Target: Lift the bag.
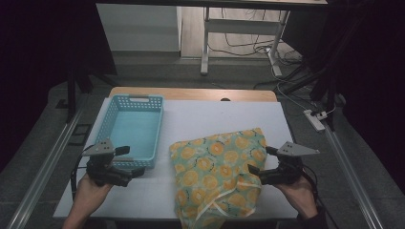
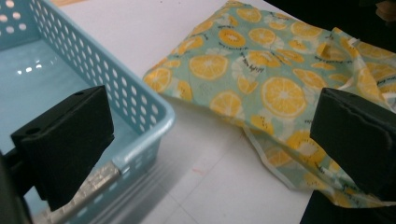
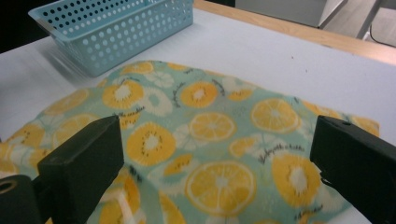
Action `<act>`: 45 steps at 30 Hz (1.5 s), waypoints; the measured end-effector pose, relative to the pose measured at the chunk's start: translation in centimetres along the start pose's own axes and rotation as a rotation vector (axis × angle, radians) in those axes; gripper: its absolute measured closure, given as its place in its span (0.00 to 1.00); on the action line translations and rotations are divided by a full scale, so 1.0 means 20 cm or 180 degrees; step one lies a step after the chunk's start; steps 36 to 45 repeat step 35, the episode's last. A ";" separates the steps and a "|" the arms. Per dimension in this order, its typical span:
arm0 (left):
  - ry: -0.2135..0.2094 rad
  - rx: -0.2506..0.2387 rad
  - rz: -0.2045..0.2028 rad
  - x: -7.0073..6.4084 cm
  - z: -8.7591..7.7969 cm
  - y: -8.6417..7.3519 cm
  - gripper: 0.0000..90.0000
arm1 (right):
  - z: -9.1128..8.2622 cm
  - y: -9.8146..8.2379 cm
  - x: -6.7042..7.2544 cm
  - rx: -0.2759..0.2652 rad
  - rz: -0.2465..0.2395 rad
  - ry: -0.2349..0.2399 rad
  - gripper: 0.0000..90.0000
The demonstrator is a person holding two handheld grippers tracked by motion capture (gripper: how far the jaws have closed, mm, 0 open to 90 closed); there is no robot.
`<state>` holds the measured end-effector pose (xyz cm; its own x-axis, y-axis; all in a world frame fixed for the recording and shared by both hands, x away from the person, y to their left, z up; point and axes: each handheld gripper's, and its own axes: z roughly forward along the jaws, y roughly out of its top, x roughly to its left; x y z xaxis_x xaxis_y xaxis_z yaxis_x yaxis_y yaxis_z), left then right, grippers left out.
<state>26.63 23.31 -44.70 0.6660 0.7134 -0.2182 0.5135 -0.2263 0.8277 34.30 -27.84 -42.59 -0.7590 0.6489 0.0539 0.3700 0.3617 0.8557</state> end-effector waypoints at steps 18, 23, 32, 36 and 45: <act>0.0250 0.0085 -0.0305 -0.03 -0.08 -0.36 0.00 | -0.10 -0.32 0.01 0.0119 0.0233 -0.0328 0.00; 0.0355 0.0206 -0.0349 -0.03 -0.09 -0.43 0.00 | -0.11 -0.40 0.01 0.0216 0.0276 -0.0425 0.00; 0.0648 0.0515 -0.0346 -0.03 -0.07 -0.49 0.00 | -0.12 -0.49 0.02 0.0428 0.0354 -0.0563 0.00; 0.0658 0.0518 -0.0419 -0.02 -0.07 -0.49 0.00 | -0.12 -0.50 0.01 0.0439 0.0419 -0.0579 0.00; 0.0658 0.0518 -0.0419 -0.02 -0.07 -0.49 0.00 | -0.12 -0.50 0.01 0.0439 0.0419 -0.0579 0.00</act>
